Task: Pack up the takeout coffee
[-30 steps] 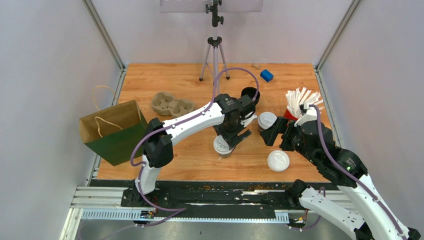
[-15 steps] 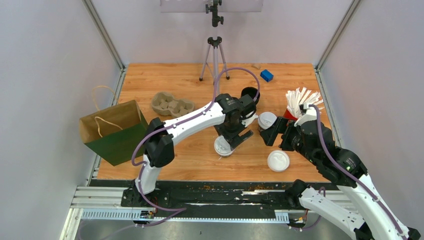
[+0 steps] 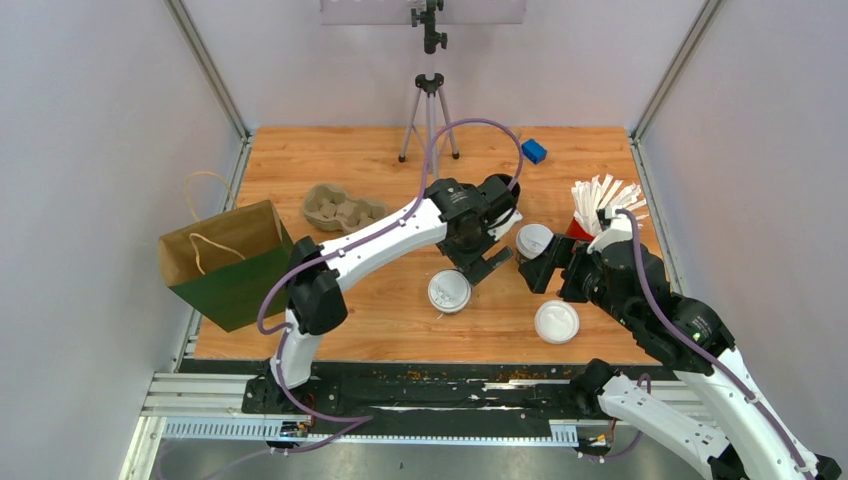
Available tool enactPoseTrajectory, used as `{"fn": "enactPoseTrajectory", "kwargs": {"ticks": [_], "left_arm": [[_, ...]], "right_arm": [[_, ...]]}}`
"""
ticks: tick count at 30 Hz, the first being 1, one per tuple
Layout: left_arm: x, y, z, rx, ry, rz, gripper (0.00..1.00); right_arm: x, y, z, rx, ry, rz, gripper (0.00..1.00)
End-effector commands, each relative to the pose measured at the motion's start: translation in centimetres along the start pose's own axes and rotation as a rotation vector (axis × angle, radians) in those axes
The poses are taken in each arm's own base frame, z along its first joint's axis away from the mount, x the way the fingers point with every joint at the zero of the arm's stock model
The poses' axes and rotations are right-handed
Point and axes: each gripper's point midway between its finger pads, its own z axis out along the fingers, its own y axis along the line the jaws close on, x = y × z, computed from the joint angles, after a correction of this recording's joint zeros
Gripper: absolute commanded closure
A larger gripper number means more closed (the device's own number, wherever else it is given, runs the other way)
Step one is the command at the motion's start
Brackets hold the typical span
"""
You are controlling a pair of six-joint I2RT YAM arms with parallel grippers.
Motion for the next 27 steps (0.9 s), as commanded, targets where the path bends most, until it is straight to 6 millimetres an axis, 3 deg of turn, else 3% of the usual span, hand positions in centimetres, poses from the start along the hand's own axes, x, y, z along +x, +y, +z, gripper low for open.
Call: {"fn": "enactPoseTrajectory", "kwargs": {"ticks": [1, 5, 9, 12, 16, 21, 27], "left_arm": [[-2.8, 2.6, -5.7, -0.064, -0.23, -0.08, 0.0], [-2.4, 5.0, -7.4, 0.025, -0.383, -0.254, 0.0], [-0.2, 6.8, -8.4, 0.14, -0.489, -0.403, 0.0], [1.9, 7.2, -8.2, 0.165, -0.482, -0.412, 0.03], [4.2, 6.1, -7.1, 0.203, -0.461, -0.37, 0.09], [5.0, 4.4, -5.7, 0.299, -0.536, -0.388, 0.19], [5.9, 3.5, -2.9, 0.352, -0.514, -0.425, 0.3]], "right_arm": [[-0.3, 1.0, 0.0, -0.045, 0.001, -0.016, 0.0], [0.4, 2.2, 1.3, -0.092, 0.046, -0.035, 0.01], [2.2, 3.3, 3.7, -0.128, 0.131, -0.054, 0.05], [3.5, 3.8, 5.7, -0.141, 0.19, -0.082, 0.08], [5.5, 4.5, 8.8, -0.175, 0.264, -0.153, 0.17], [6.8, 4.6, 12.5, -0.16, 0.34, -0.261, 0.27], [8.0, 5.0, 15.2, -0.193, 0.417, -0.377, 0.55]]}}
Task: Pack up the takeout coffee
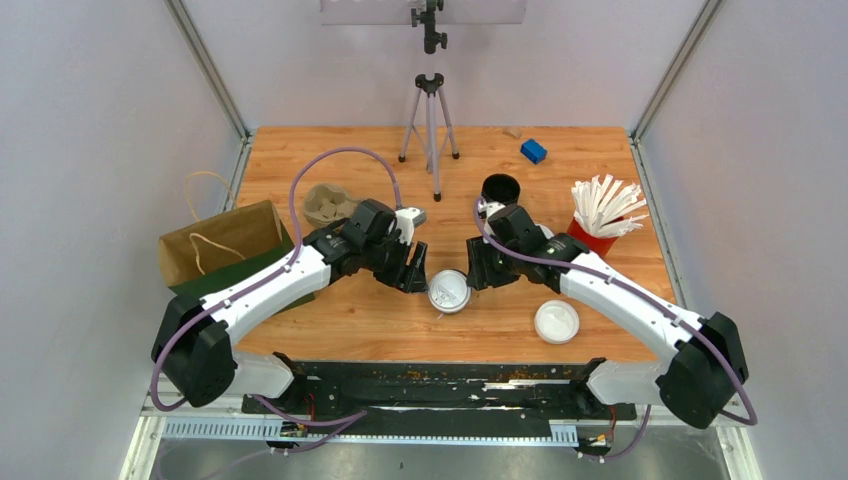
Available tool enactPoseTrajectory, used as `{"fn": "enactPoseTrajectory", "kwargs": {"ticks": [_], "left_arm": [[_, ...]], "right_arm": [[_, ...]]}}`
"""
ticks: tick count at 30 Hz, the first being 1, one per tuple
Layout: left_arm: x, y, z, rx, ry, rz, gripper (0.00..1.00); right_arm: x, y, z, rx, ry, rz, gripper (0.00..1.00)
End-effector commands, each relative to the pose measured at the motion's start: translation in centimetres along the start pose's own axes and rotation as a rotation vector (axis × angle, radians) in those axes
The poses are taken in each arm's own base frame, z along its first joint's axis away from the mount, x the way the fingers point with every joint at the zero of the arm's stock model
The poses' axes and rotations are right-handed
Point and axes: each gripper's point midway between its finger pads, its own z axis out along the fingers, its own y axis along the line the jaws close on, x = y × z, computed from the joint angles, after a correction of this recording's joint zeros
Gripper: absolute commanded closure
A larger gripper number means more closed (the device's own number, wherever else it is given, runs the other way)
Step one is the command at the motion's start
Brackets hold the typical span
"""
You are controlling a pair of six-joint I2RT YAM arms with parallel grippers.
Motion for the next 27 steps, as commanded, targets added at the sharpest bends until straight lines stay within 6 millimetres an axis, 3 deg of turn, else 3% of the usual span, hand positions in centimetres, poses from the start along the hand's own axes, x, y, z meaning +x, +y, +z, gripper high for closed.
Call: {"fn": "enactPoseTrajectory", "kwargs": {"ticks": [1, 9, 15, 27], "left_arm": [[-2.1, -1.9, 0.6, 0.107, -0.101, 0.003, 0.32], [-0.9, -2.1, 2.7, 0.124, -0.059, -0.012, 0.45], [-0.6, -2.1, 3.7, 0.126, -0.038, -0.013, 0.57], [-0.6, -1.4, 4.3, 0.085, -0.02, 0.005, 0.58]], "right_arm": [[-2.9, 2.1, 0.5, -0.091, -0.05, -0.135, 0.57], [-2.4, 2.3, 2.1, -0.109, 0.018, -0.149, 0.59], [-2.2, 1.0, 2.3, -0.035, 0.027, -0.146, 0.62], [-2.5, 1.1, 2.0, -0.037, 0.001, -0.132, 0.67]]}}
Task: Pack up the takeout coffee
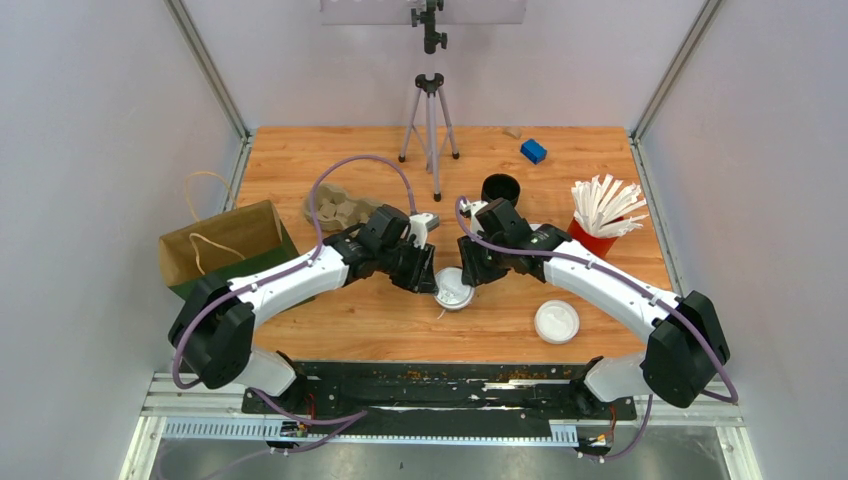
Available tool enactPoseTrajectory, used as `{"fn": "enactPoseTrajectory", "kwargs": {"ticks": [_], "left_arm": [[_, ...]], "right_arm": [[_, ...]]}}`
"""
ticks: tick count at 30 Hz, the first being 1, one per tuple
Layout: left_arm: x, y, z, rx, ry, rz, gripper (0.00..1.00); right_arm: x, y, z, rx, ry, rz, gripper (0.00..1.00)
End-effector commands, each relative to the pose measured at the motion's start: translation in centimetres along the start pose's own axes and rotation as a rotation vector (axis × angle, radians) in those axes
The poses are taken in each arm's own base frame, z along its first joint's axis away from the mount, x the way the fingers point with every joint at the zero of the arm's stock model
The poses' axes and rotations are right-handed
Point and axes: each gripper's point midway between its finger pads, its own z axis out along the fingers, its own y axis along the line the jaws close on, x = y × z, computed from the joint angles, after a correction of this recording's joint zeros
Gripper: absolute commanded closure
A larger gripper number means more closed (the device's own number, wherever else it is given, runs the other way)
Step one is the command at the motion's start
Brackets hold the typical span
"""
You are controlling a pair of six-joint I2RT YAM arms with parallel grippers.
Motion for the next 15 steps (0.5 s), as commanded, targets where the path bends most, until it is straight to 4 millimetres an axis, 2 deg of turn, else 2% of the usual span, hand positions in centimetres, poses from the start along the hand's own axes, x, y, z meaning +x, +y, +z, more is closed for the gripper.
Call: {"fn": "enactPoseTrajectory", "kwargs": {"ticks": [1, 3, 7, 15], "left_arm": [[-1.1, 0.1, 0.1, -0.021, -0.024, 0.03, 0.55], [-1.6, 0.1, -0.1, -0.032, -0.035, 0.034, 0.52], [-1.9, -0.4, 0.0, -0.009, -0.035, 0.036, 0.53], [-1.9, -0.7, 0.0, 0.005, -0.031, 0.031, 0.59]], "right_arm": [[-2.3, 0.4, -1.0, 0.001, -0.083, -0.012, 0.67], [-2.6, 0.1, -1.1, 0.015, -0.096, -0.013, 0.67], [-2.4, -0.2, -0.7, 0.026, -0.081, -0.006, 0.66], [-1.5, -0.1, 0.0, -0.035, -0.045, 0.056, 0.52]]}}
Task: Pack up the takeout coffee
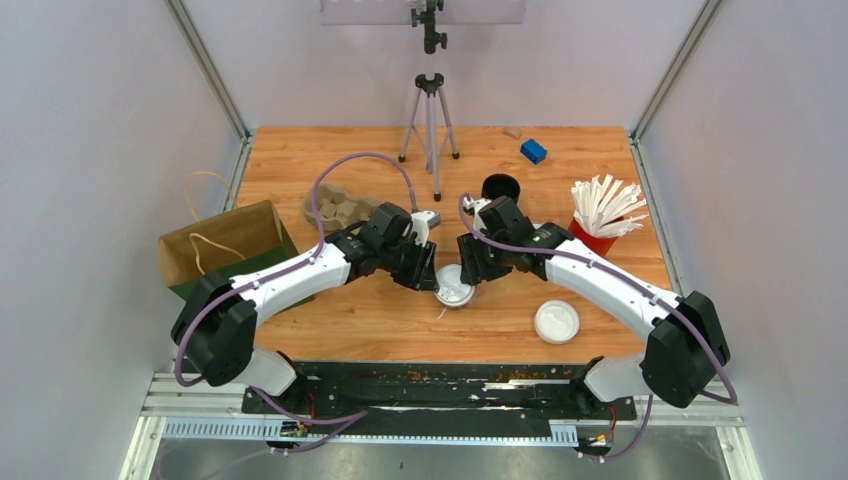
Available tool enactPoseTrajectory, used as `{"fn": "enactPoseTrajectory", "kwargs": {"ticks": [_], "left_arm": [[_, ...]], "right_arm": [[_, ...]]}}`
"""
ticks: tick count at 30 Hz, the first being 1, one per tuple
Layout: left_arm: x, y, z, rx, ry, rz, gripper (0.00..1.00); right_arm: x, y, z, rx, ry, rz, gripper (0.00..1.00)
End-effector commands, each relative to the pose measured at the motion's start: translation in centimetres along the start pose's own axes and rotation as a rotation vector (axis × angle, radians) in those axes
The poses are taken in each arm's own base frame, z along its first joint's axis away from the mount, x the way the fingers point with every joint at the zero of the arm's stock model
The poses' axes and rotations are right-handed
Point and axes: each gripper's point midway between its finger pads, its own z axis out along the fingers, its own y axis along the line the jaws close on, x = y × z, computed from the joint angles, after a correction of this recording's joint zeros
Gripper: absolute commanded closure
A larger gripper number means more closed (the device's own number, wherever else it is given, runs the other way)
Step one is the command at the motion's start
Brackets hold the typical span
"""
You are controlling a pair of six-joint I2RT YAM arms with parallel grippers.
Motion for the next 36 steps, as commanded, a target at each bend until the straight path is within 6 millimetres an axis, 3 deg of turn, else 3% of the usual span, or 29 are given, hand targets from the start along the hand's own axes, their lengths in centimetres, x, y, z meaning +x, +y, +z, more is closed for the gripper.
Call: {"fn": "enactPoseTrajectory", "kwargs": {"ticks": [1, 6, 11, 24, 30, 36], "left_arm": [[-1.4, -0.8, -0.2, 0.02, -0.029, 0.029, 0.6], [-1.5, -0.9, 0.0, 0.026, -0.027, 0.027, 0.61], [-2.1, -1.1, 0.0, 0.03, -0.039, 0.029, 0.61], [-2.6, -1.0, -0.4, 0.008, -0.052, 0.038, 0.6], [-2.7, -0.8, -0.6, -0.007, -0.05, 0.05, 0.6], [-3.2, -1.6, -0.6, 0.028, -0.059, 0.048, 0.61]], "right_arm": [[-1.1, 0.5, 0.1, -0.061, -0.034, 0.041, 0.5], [-1.1, 0.7, 0.3, -0.115, -0.033, 0.066, 0.47], [-1.2, 0.7, 0.5, -0.145, -0.038, 0.081, 0.61], [-0.5, 1.5, 0.6, -0.198, -0.019, 0.163, 0.73], [-0.8, 1.8, -0.8, -0.187, -0.036, 0.234, 0.71], [-2.1, 0.7, -2.2, -0.112, -0.085, 0.171, 0.66]]}}
